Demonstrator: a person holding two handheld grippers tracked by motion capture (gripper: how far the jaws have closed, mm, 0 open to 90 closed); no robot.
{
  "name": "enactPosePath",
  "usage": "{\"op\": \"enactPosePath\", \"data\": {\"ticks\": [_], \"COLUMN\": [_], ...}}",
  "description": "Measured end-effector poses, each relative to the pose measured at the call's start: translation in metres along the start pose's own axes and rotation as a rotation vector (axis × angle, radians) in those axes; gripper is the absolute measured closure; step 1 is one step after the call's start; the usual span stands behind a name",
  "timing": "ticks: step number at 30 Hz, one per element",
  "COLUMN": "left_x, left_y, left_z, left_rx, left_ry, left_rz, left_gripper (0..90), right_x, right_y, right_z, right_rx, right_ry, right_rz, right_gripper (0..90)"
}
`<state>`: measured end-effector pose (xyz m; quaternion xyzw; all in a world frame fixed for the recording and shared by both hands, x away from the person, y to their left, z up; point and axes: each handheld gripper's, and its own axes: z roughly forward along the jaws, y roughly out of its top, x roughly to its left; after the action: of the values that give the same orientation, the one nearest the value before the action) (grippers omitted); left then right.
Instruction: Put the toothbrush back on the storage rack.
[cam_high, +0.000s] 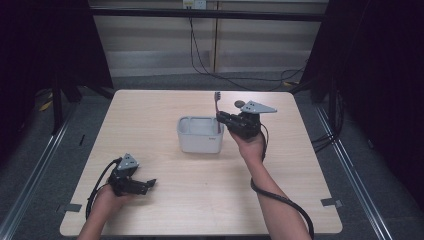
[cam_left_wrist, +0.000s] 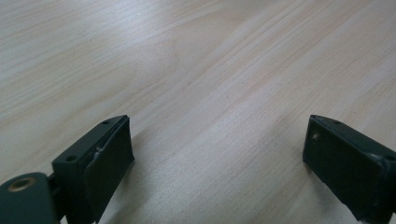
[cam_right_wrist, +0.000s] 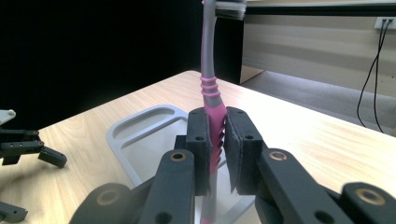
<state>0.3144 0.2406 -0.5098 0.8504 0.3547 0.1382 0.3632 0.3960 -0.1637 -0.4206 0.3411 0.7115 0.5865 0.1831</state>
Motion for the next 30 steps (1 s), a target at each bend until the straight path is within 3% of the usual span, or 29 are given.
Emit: {"op": "enactPosePath", "data": {"ticks": [30], "left_x": [0.000], "left_y": [0.000], "left_z": [0.000], "left_rx": [0.000], "left_ry": [0.001], "left_rz": [0.000], "left_gripper": [8.0], "right_x": [0.000], "right_y": [-0.021], "right_z": [-0.005], "right_rx": [0.049], "right_ry": [-0.012], "right_rz": [0.007], "right_gripper": [80.3]}}
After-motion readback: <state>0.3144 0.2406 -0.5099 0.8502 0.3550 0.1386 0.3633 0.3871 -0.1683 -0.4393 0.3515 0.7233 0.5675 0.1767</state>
